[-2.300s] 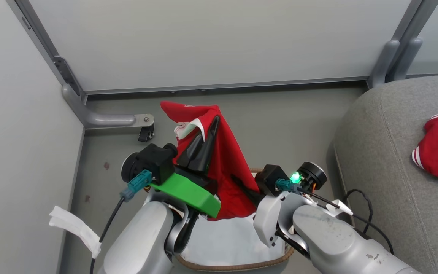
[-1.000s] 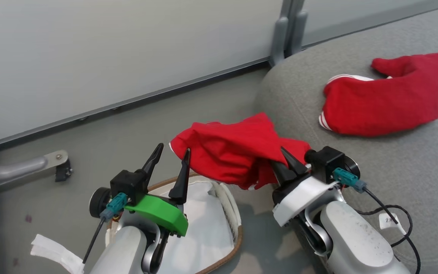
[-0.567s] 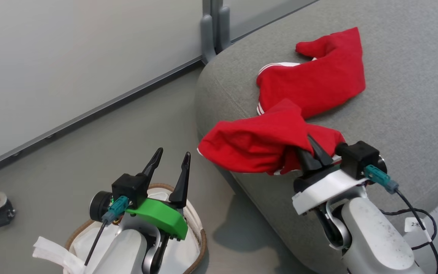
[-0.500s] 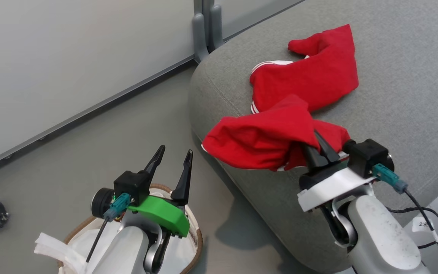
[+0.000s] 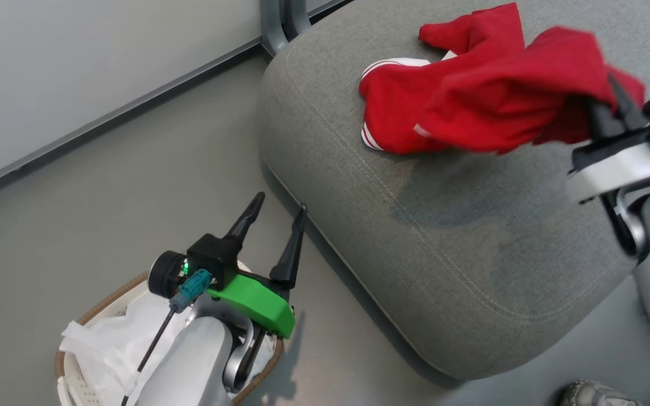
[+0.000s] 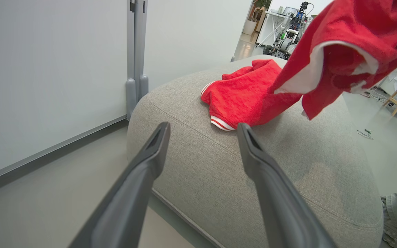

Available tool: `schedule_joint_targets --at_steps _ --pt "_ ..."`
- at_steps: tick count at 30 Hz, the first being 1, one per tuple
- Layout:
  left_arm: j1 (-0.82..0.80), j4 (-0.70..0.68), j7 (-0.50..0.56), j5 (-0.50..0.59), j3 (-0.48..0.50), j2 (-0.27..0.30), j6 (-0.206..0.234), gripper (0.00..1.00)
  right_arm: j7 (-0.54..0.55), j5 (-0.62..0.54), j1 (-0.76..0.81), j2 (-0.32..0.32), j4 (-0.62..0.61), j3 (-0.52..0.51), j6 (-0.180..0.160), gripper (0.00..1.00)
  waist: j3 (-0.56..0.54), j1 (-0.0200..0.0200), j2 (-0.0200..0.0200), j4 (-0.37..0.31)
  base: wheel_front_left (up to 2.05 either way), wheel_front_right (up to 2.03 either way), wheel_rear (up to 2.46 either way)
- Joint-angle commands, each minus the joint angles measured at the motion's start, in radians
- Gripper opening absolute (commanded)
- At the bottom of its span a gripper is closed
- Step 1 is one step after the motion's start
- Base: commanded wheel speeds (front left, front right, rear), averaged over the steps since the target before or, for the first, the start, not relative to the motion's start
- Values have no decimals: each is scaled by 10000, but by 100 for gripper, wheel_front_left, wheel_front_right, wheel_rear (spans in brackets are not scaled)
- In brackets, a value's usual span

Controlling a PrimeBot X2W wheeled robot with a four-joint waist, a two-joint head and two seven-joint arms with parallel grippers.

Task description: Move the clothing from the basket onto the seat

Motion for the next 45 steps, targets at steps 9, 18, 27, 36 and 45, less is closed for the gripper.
schedule_joint_targets --at_steps 9,18,27,36,45 --pt "-890 -371 11 -63 -1100 346 -50 100 -16 -1208 -2653 -1170 1953 -1330 -11 0 1557 0 -1 1507 0 0 0" --pt "-1685 -580 11 -271 -1736 391 -51 100 -18 -2352 -3168 -527 4287 -2741 -12 0 2514 0 -1 2365 0 0 0" --pt "-1786 -436 11 -416 -1845 441 -51 100 -18 -2500 -2097 200 5206 -4212 -12 100 2442 0 -1 2437 0 0 0" --pt "-1078 -125 11 -542 -1598 234 -52 100 -18 -1859 -347 435 3941 -4244 -12 100 1210 0 -1 1946 0 0 0" --pt "-157 50 11 -412 -1007 3 -52 100 -18 -1076 1004 483 2649 -3485 -11 100 -72 0 -1 2010 0 0 0"
